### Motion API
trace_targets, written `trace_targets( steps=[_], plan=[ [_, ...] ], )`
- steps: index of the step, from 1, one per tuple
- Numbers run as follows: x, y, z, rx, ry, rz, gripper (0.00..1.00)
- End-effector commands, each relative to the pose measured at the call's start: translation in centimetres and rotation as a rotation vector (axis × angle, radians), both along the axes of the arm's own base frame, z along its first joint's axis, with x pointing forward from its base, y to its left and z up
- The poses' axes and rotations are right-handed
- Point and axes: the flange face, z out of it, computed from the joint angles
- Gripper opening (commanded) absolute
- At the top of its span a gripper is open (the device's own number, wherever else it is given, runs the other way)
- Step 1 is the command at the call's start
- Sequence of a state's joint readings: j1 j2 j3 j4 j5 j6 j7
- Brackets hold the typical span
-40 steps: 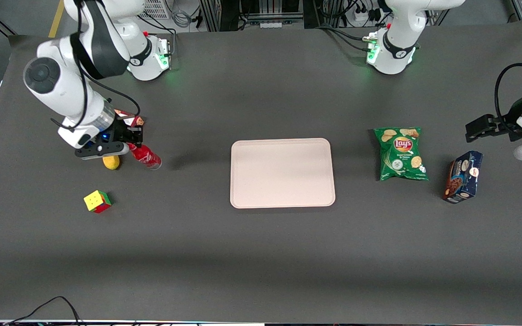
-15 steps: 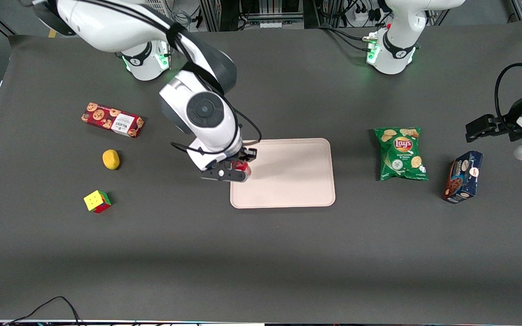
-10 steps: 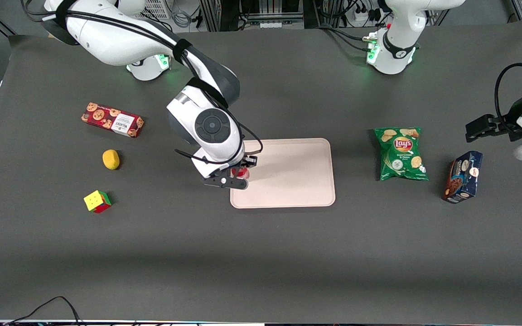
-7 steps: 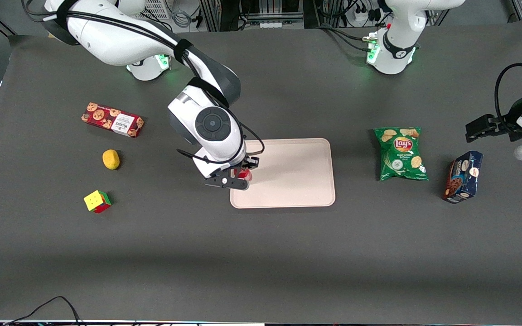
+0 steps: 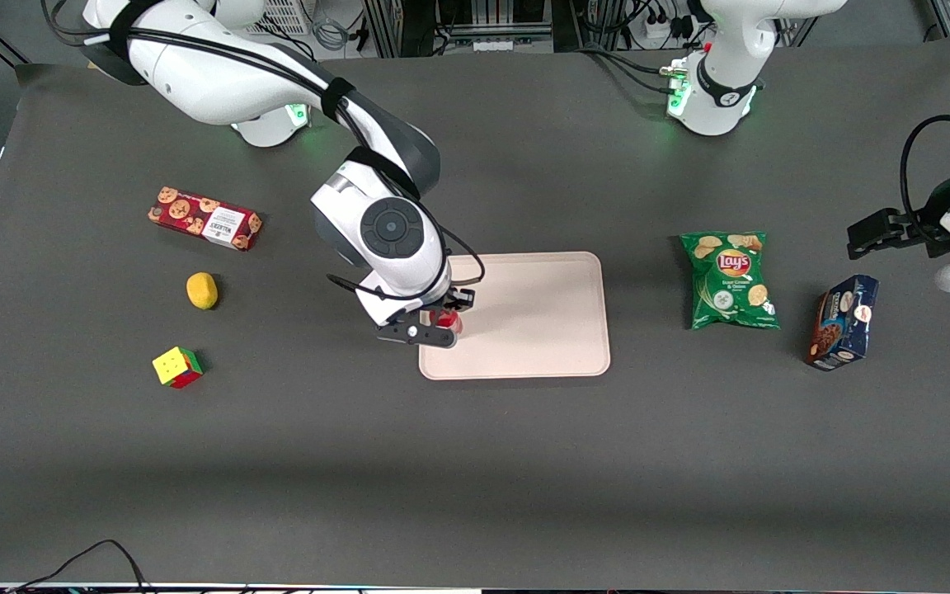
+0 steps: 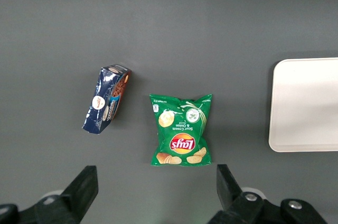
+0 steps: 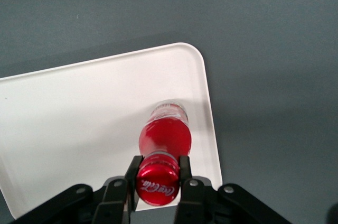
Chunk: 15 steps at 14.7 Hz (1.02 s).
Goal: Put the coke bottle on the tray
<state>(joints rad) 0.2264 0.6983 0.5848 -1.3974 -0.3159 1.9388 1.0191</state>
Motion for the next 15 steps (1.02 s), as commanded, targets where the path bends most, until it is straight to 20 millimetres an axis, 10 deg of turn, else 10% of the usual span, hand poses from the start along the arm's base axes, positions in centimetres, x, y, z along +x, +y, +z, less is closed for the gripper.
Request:
trace_targets(
  steps=[1, 6, 8, 10, 15],
  plan=[
    [-0.2, 0.3, -0.1, -0.003, -0.029, -0.015, 0.02],
    [-0.2, 0.2, -1.1, 0.004, -0.047, -0.021, 0.26],
    [-0.2, 0.2, -1.2, -0.001, -0.050, -0.023, 0.51],
    [-0.2, 0.2, -1.1, 0.000, -0.051, -0.023, 1.00],
    [-0.1, -0.1, -0.5, -0.004, -0.067, -0.033, 1.00]
  ],
)
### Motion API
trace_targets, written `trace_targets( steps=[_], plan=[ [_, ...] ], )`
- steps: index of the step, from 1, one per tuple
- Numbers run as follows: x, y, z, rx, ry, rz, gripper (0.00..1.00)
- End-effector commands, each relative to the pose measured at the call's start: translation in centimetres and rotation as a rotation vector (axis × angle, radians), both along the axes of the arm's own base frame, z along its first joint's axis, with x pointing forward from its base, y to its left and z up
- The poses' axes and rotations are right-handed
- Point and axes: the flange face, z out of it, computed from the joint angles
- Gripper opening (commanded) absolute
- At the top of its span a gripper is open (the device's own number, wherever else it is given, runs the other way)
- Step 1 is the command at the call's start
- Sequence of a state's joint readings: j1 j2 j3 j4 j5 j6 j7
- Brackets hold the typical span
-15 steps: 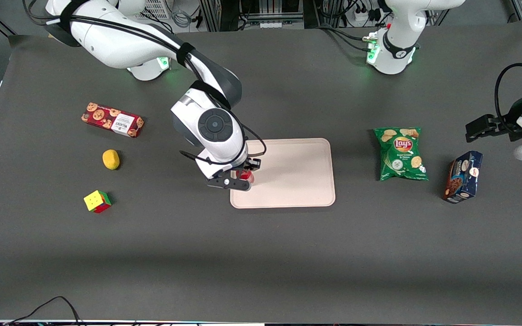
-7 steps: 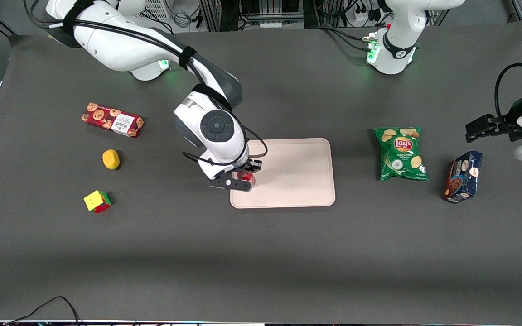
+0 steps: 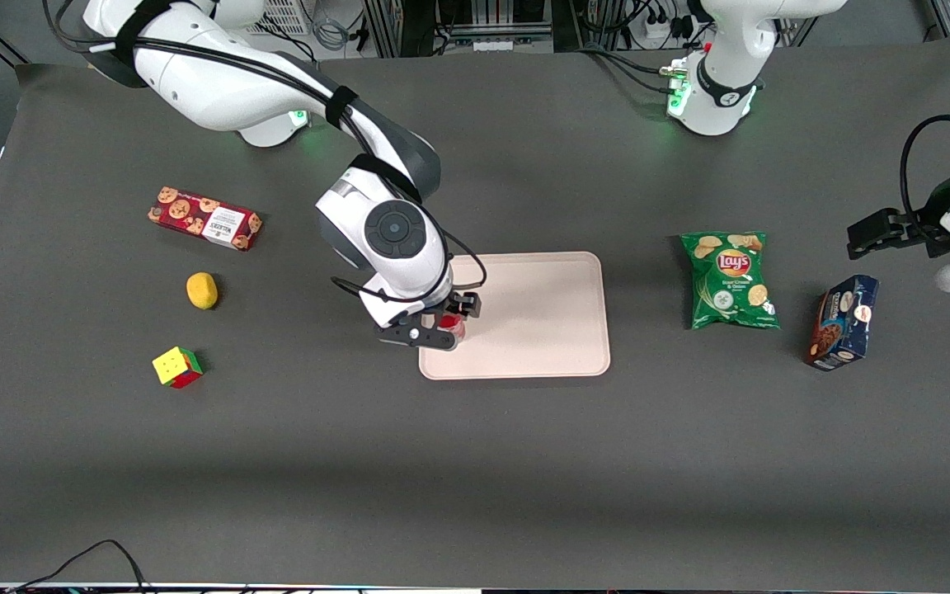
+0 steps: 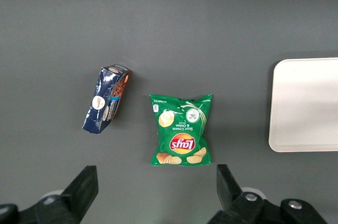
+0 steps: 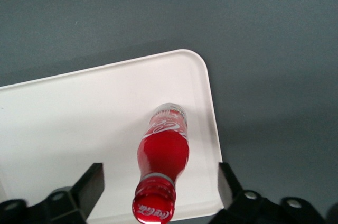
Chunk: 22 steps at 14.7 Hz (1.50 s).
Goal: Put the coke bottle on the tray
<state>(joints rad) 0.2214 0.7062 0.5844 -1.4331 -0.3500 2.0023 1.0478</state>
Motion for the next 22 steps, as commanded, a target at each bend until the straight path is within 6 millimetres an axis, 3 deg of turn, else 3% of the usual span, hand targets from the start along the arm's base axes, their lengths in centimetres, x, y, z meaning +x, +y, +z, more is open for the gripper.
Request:
trace_targets(
  steps=[1, 6, 10, 14, 18, 22],
  plan=[
    [-0.1, -0.3, 1.5, -0.007, -0.038, -0.015, 1.00],
    [0.5, -6.4, 6.9, -0.030, -0.087, 0.087, 1.00],
    [1.6, -15.2, 12.8, 0.012, -0.105, 0.134, 1.00],
    [-0.2, -24.0, 17.3, -0.020, -0.150, 0.231, 1.00],
    [-1.9, -34.9, 20.9, -0.002, -0.145, 0.282, 1.00],
    [-3.4, -41.6, 24.1, 0.012, -0.136, 0.254, 1.00]
  ],
)
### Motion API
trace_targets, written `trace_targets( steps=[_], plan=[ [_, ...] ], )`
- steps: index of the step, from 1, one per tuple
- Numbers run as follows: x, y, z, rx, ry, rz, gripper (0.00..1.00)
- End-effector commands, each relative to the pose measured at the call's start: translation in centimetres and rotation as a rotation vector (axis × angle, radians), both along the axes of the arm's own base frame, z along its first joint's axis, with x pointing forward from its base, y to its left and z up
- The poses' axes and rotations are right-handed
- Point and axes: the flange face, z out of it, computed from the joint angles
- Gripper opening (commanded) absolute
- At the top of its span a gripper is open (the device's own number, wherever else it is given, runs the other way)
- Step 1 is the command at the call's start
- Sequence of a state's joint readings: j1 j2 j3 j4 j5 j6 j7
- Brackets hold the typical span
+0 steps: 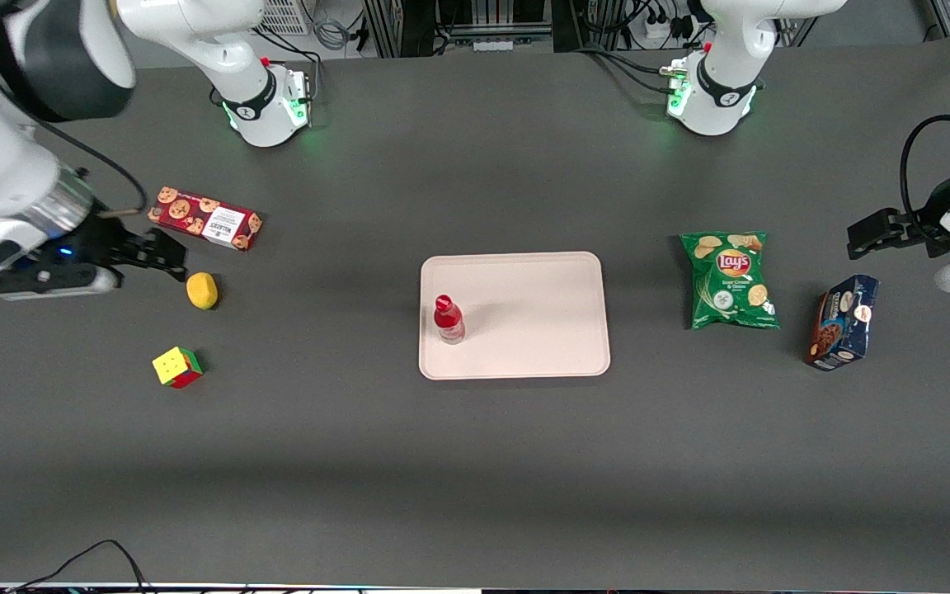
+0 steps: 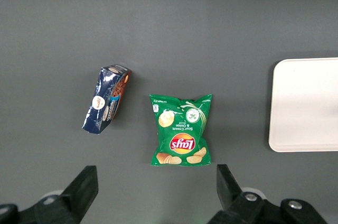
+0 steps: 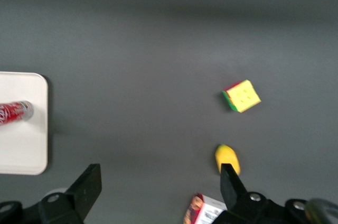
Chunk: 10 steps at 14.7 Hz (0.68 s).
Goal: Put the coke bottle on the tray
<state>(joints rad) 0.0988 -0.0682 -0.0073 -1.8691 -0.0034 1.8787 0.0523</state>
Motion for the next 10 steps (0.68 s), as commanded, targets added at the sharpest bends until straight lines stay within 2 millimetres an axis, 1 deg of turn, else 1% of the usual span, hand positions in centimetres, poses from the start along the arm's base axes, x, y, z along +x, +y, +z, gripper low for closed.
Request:
trace_targets(
  steps=[1, 3, 5, 9, 10],
  plan=[
    [-1.9, -3.9, 2.3, 0.035, -0.002, 0.012, 1.00],
    [-1.5, -4.7, 3.0, 0.033, 0.003, 0.034, 1.00],
    [-1.0, -4.8, 3.8, 0.032, -0.014, 0.040, 1.00],
    [-0.3, -4.6, 3.6, 0.029, -0.001, 0.034, 1.00],
    [-0.4, -4.7, 3.5, 0.032, 0.010, 0.025, 1.00]
  ],
)
